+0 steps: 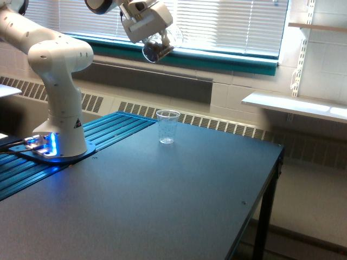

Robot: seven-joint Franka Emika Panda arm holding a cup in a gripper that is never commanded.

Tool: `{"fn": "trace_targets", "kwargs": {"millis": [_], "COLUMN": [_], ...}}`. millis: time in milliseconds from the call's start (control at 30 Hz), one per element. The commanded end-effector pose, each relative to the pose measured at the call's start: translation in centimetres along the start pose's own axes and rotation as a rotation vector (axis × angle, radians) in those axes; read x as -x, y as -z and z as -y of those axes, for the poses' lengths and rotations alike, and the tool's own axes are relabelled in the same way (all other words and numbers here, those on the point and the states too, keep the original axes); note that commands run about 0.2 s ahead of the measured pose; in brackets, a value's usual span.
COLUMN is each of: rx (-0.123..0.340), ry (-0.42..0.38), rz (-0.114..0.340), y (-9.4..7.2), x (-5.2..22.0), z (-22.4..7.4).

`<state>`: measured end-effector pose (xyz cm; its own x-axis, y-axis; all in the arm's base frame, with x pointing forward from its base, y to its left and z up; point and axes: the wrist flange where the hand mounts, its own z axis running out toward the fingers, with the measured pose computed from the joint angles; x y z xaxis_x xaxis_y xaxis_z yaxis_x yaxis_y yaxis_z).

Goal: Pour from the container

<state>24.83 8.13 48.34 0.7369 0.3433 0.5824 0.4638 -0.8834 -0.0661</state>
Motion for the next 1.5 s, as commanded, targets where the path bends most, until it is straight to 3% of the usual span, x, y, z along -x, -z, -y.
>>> {"fn": "trace_targets", "kwargs": {"millis": [33, 800, 1100, 1500], "rx": [0.000, 0.030, 0.001, -0.023], "ry": [0.083, 0.039, 0.060, 0.062], "rz": [0.011, 0.025, 0.041, 0.058], "y": [-0.9, 1.4, 0.2, -2.5], "x": [0.3, 2.0, 2.3, 2.7], "z": [0.6, 3.1, 6.2, 8.4]}}
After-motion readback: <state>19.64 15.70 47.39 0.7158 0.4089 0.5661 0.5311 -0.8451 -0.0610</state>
